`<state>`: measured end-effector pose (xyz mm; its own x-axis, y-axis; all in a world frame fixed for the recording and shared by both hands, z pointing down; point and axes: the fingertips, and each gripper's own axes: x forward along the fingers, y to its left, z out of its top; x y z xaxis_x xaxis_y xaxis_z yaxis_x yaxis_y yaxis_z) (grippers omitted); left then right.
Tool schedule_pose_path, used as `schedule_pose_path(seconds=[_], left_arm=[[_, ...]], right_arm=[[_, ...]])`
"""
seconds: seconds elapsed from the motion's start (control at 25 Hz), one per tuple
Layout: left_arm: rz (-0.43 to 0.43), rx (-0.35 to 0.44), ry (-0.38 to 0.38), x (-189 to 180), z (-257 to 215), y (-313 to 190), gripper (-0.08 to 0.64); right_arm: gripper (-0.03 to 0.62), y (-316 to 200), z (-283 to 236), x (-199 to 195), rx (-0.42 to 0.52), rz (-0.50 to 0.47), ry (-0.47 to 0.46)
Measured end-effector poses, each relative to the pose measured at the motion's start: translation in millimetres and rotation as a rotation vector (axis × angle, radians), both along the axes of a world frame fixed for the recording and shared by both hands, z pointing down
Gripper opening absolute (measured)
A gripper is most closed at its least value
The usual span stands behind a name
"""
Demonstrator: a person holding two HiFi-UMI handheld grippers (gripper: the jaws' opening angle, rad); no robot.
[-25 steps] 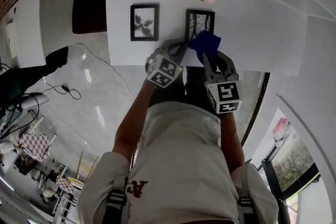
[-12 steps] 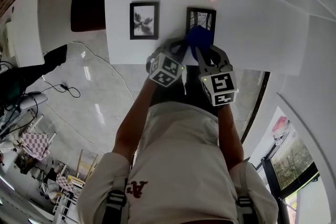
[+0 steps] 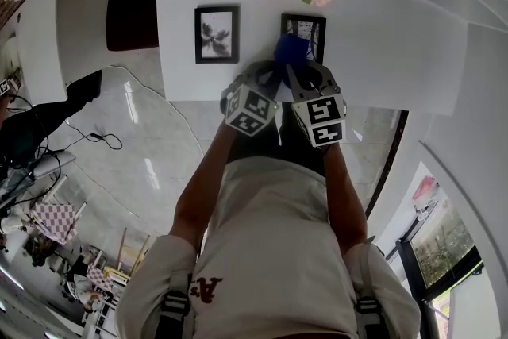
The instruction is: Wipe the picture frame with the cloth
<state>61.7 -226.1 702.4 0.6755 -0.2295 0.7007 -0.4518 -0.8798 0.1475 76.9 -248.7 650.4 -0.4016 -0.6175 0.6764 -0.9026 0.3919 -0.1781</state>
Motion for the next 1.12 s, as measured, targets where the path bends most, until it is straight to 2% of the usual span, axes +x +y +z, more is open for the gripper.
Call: schedule_pose_path(seconds=[0.52,0.84,1.12], left_arm=[[-0.018,-0.012,0.003,0.2,-1.1,-1.1,0.002],[-0.026,-0.018,0.003,-0.4,0.1,-1.4,0.0],[-0.038,-0.027,0.006,-0.8,-0.1,-1.5,0.001]], right_arm=[[0.028,-7.5,29.9,-3.0,-0.053,-0.02,0.019],[0.028,-8.9,42.6,0.0,-0.063,0.013,-0.003],[0.028,-10.5,48.1,3.9,-0.069,0.016,0.015]])
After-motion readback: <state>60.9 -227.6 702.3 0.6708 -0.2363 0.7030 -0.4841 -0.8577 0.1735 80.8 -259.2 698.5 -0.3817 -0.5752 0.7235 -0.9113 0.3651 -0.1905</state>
